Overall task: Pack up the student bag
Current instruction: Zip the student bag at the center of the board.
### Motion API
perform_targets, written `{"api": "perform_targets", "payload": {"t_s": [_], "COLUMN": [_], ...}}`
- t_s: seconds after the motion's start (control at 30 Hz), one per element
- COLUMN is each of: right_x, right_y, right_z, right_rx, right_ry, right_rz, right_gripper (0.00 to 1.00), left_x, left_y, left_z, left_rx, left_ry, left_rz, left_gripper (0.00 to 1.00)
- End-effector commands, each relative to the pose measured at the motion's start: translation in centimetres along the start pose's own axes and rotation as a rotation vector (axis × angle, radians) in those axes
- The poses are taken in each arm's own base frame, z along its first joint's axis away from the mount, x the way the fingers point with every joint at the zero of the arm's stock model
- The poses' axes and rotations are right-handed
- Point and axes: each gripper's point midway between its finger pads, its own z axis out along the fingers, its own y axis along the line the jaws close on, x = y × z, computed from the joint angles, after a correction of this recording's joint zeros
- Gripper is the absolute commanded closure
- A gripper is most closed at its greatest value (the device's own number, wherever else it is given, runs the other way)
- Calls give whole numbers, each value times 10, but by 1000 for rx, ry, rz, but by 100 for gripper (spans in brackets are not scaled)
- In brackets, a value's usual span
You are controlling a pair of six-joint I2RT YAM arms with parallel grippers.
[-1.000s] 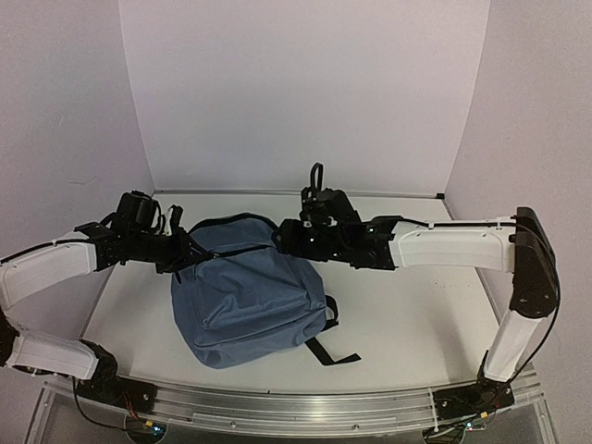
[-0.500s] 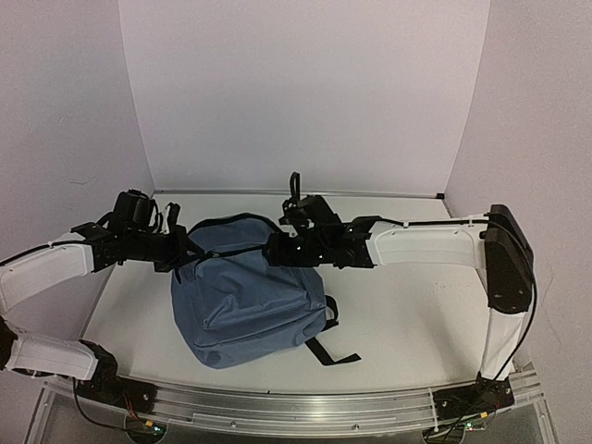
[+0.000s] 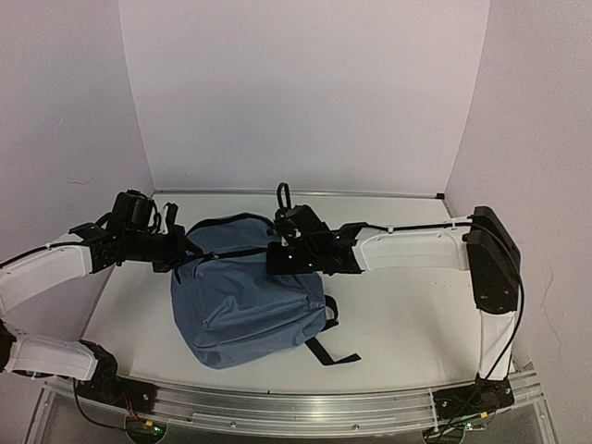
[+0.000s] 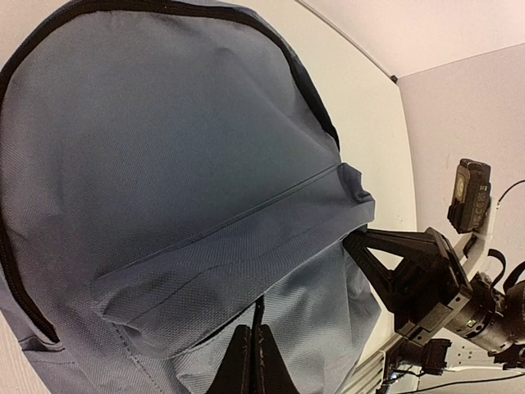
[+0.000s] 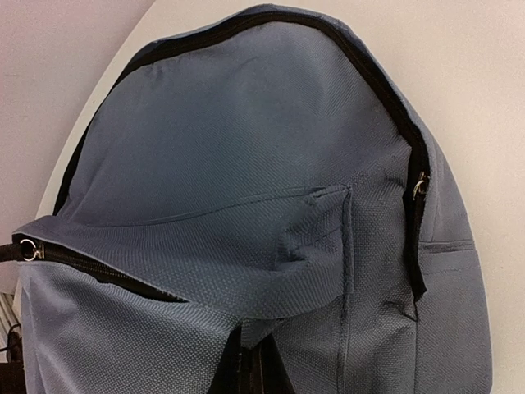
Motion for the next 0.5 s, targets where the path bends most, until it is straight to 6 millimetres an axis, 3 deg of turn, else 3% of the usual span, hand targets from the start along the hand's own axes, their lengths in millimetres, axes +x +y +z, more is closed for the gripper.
{"api": "perform_targets", "payload": {"t_s": [0.0, 0.47], "right_x": [-20, -30], "right_y": [-10, -40], "right_z": [-10, -23], "right_rx": [84, 234], "right_ry": [-87, -166], "right_rz": [21, 104], "right_gripper": [100, 100], "left_x": [-2, 20], "left_y": [5, 44], "left_z": [-12, -18], "left_rx": [-25, -137], "left_ry": [-47, -63], "left_rz": [-25, -129], "left_gripper": [100, 100]}}
